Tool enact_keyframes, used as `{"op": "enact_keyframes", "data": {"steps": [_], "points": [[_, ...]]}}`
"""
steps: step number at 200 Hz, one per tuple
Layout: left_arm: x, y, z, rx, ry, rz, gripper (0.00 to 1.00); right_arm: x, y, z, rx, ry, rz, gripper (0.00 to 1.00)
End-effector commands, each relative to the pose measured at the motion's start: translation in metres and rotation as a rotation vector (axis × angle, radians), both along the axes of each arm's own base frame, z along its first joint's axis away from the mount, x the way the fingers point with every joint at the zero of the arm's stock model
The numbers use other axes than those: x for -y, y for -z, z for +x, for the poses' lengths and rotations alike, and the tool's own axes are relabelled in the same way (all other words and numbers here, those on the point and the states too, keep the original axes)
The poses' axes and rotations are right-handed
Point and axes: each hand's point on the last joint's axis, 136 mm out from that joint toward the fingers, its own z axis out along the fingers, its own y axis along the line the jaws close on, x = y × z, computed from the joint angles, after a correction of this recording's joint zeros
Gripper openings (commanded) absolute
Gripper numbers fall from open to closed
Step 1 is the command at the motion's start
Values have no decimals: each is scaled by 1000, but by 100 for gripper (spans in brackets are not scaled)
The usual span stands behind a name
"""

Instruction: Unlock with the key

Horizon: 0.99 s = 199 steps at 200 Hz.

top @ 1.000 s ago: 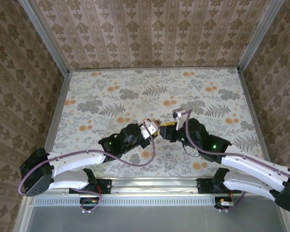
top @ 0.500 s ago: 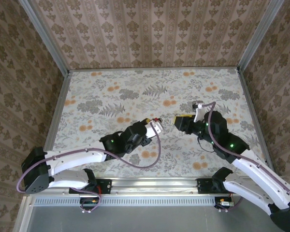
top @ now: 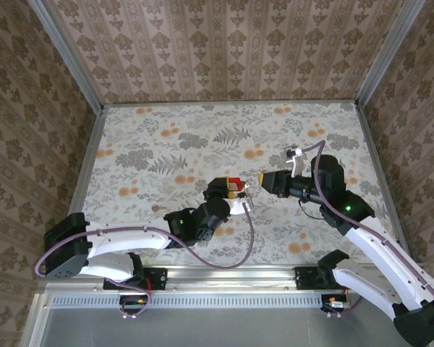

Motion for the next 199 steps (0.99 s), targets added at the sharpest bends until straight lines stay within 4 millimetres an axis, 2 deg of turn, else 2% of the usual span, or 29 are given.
{"op": "enact_keyframes", "data": {"steps": [1,25,79,118,153,199], "points": [[-2,-19,4,114,-45,19,27,0,9,-5,3,-45,-56,30],[-3,-16,5,171,-66,81,26,2,19,-2,-4,-40,-104,30],[-2,-19,8,291,-87,184,26,-5,20,1,38,-89,-132,27],[2,-9,10,361,-99,242,26,-20,27,2,28,-176,-118,27],[8,-8,11,412,-108,233,26,-32,25,6,30,-246,-119,28],[8,0,11,402,-112,232,27,-37,42,18,-23,-259,-157,29]]}}
